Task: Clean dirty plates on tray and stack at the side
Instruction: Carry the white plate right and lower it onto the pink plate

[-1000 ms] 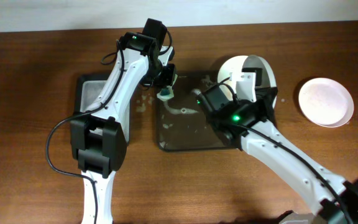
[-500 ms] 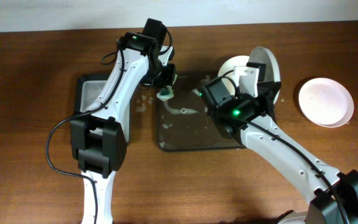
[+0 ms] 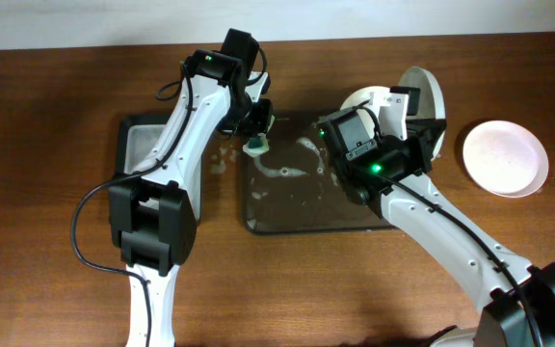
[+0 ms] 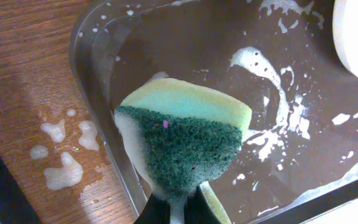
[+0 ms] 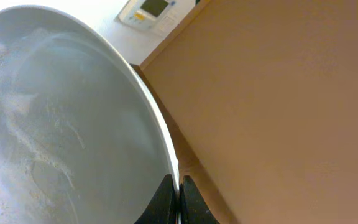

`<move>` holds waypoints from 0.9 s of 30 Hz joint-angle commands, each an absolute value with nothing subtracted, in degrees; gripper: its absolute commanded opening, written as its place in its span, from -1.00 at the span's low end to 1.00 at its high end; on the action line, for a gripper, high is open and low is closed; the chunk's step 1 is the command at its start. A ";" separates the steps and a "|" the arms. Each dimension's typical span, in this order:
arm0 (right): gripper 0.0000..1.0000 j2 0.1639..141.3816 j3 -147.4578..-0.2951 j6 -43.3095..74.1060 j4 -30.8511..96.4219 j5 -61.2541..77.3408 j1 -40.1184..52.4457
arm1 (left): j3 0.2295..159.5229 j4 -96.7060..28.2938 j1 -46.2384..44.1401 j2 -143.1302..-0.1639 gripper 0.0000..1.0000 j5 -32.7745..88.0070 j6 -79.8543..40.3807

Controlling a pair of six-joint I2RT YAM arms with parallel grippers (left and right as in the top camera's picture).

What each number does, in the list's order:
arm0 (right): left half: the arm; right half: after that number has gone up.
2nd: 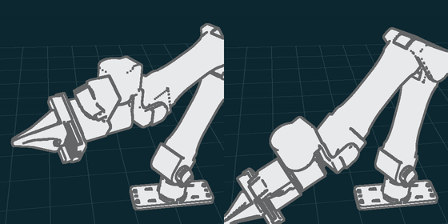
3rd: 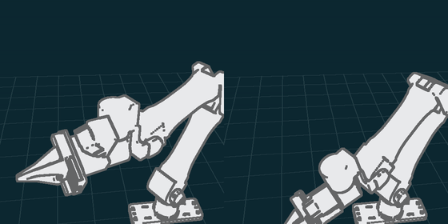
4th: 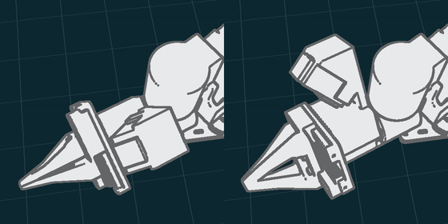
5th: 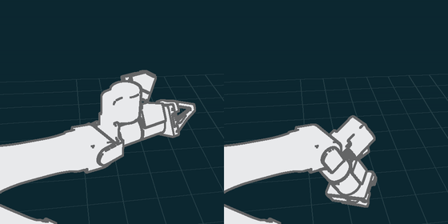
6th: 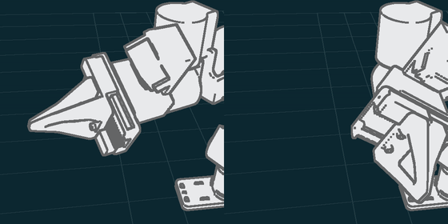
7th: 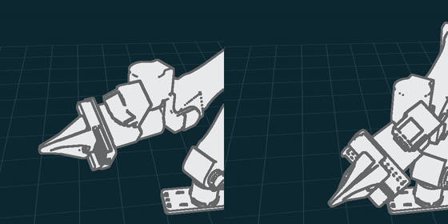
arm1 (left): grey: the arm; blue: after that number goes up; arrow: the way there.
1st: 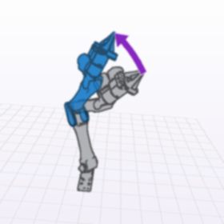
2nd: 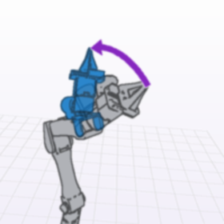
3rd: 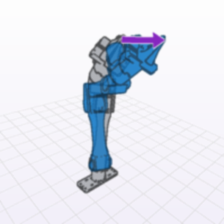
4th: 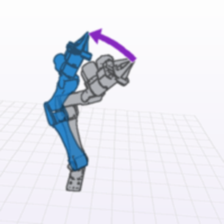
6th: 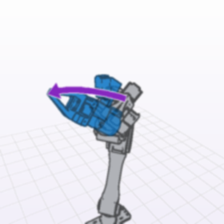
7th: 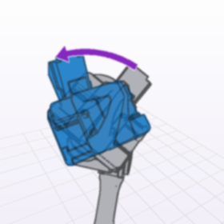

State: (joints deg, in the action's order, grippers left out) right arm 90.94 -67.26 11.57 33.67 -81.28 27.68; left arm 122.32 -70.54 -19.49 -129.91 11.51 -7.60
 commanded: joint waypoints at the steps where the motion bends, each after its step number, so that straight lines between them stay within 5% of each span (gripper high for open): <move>1: -0.92 91.07 -67.29 9.26 37.15 -74.94 28.62 | 123.04 -70.78 -19.33 -129.64 -0.99 11.05 -8.29; 23: -0.92 85.65 -68.03 25.63 51.88 -61.80 28.23 | 123.04 -71.16 -19.33 -129.64 -0.99 10.66 -8.32; 27: -0.92 84.40 -70.06 25.52 54.54 -68.95 28.12 | 123.02 -71.18 -19.33 -129.64 -0.99 10.66 -8.29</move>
